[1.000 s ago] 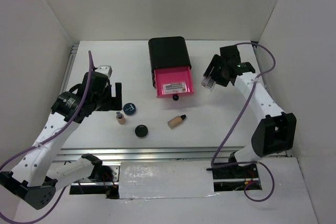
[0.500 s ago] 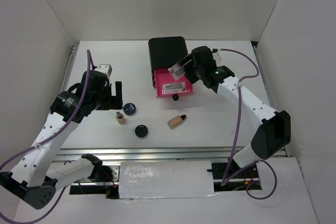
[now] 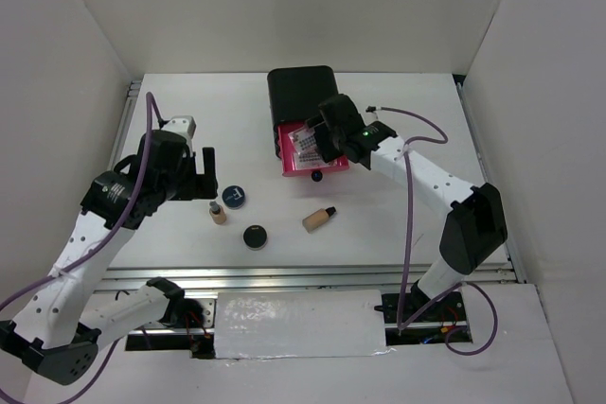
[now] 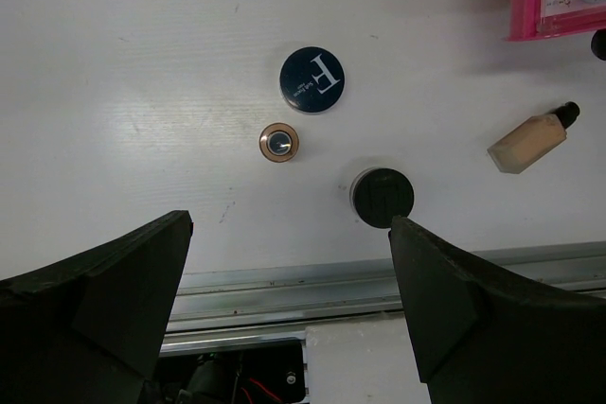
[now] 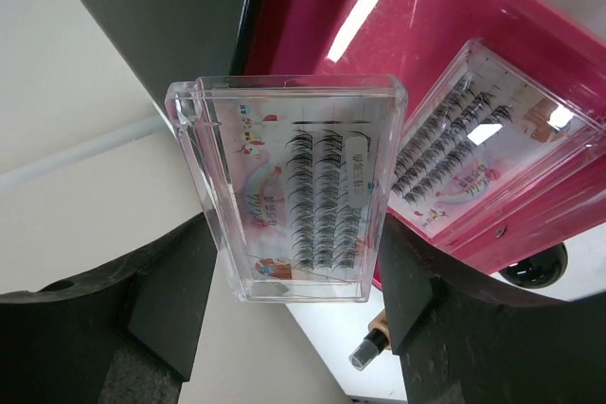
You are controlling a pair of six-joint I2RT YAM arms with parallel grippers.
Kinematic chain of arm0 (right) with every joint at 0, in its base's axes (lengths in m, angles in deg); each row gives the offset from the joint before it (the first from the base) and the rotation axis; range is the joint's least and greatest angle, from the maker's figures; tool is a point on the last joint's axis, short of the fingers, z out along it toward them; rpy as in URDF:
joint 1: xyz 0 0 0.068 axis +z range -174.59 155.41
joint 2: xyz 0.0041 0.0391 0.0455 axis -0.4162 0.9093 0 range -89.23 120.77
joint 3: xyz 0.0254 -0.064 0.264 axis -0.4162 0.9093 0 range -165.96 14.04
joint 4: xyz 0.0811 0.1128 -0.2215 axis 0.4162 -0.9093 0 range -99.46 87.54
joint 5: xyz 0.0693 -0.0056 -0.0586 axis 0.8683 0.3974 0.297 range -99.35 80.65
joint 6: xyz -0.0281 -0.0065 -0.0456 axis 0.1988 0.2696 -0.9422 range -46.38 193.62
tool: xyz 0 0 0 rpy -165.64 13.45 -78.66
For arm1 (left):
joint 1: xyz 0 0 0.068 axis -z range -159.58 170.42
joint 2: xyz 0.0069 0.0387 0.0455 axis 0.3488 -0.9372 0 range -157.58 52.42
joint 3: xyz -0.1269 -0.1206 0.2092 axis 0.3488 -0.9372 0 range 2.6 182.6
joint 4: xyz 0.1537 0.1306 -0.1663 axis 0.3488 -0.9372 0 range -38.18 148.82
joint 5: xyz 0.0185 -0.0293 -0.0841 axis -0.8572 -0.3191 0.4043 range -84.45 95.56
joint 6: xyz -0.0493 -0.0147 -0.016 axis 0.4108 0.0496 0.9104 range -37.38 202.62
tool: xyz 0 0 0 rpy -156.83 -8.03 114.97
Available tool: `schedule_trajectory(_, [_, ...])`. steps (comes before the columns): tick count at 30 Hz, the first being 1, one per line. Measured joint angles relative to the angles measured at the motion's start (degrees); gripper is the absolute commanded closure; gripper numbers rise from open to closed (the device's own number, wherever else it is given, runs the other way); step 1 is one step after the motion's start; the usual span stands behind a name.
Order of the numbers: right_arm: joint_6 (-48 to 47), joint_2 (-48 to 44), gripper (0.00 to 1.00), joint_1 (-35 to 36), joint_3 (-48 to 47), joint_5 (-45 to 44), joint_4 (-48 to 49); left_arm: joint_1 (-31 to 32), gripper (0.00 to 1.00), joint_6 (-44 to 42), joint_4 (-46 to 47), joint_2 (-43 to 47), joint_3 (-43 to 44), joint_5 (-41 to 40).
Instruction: Organize the makeup
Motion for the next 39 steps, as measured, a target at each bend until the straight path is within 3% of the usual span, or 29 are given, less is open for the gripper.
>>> schedule_trajectory(3, [0.4, 0.4, 0.28, 0.5, -0.5, -0.1, -0.4, 0.0, 0.01, 0.0, -0.1, 0.3, 0.0, -0.2])
schedule_trajectory(9, [1.1, 1.1, 0.03, 0.8, -2.5, -0.5, -1.4, 0.0, 0.01, 0.0, -0.2, 0.4, 0.0, -0.5])
schedule_trajectory(19, [0.7, 1.8, 0.01, 0.9, -6.2, -1.5, -3.1, 0.0, 0.01, -0.2, -0.2, 0.4, 0.0, -1.0])
schedule_trajectory(22, [-0.6, 0.5, 0.14, 0.9, -4.1, -1.9, -1.7, 0.0, 0.01, -0.2, -0.5, 0.4, 0.0, -1.5])
schedule_trajectory(23, [-1.2, -0.8, 0.36, 0.9, -2.4, -1.9, -1.3, 0.0, 0.01, -0.2, -0.7, 0.4, 0.0, -1.7])
schedule_trajectory(25, [-2.5, -4.7, 0.63, 0.9, 3.1, -1.5, 0.2, 0.0, 0.01, -0.2, -1.0, 0.4, 0.0, -2.4])
schedule_trajectory(26, [-2.8, -6.9, 0.85, 0.9, 5.9, -1.2, 0.3, 0.0, 0.01, -0.2, -1.2, 0.4, 0.0, -2.8])
schedule_trajectory(28, [-2.8, -12.5, 1.00, 1.0, 12.8, -0.4, 1.2, 0.0, 0.01, -0.2, -1.6, 0.4, 0.0, -3.4])
schedule_trajectory(33, [-1.4, -23.2, 1.00, 1.2, 26.7, 0.9, 1.7, 0.0, 0.01, 0.2, -1.9, -0.6, 0.3, -4.4])
schedule_trajectory(37, [-1.1, -22.6, 1.00, 1.3, 32.6, 0.3, 4.9, 0.0, 0.01, 0.4, -1.6, -2.9, 1.3, -3.8])
schedule_trajectory(39, [-1.9, -21.8, 1.00, 1.3, 37.0, -1.2, 11.8, 0.0, 0.01, 0.5, -1.2, -3.9, 1.7, -3.1])
